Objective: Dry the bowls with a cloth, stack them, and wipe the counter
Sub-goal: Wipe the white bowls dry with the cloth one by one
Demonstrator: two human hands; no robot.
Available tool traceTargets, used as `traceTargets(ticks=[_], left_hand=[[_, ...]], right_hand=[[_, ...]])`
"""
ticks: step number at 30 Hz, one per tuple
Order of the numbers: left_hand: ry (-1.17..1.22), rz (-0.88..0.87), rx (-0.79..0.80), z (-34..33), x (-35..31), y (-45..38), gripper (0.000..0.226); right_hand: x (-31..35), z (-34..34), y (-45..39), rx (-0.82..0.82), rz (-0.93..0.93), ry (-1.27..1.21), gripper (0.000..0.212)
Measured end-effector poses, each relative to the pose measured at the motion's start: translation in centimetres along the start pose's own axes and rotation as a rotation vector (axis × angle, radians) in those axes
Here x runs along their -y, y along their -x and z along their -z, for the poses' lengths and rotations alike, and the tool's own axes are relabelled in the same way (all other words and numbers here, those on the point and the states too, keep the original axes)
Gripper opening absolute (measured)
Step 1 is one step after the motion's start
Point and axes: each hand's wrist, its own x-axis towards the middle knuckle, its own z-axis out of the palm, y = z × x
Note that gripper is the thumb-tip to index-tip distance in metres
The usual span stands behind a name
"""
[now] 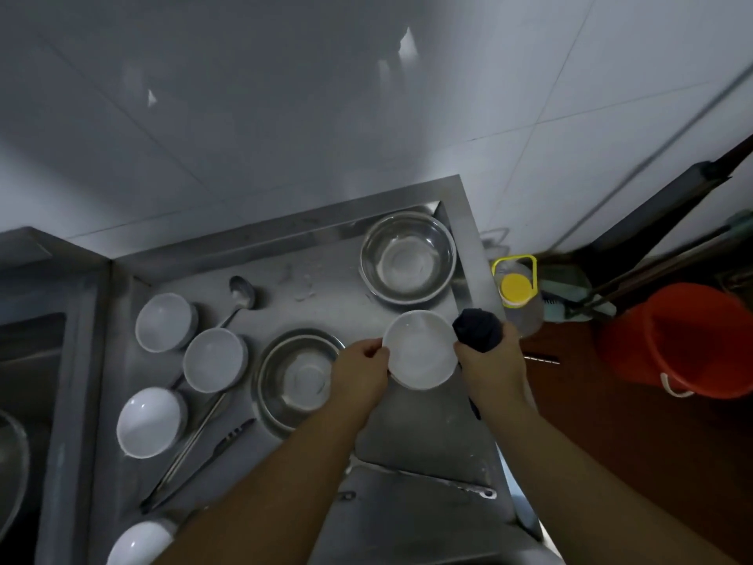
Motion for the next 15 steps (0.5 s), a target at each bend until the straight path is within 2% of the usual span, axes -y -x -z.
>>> traceTargets(ticks=[3, 9, 15], left_hand=[[-0.013, 0.013, -0.02, -0.3, 0.3, -0.3, 0.023], [-0.143, -0.029, -0.026, -0.5, 0.4, -0.1, 0.028], [-0.248, -0.067, -0.025, -0.7, 0.1, 0.2, 0.028]], right_hand=[[-0.6, -0.3, -0.6, 0.0, 0.016, 0.059, 0.042], [-1.4, -0.1, -1.4, 0.03, 0.038, 0.147, 0.048], [-1.6, 1.7, -1.2, -0.117, 0.04, 0.161, 0.042]])
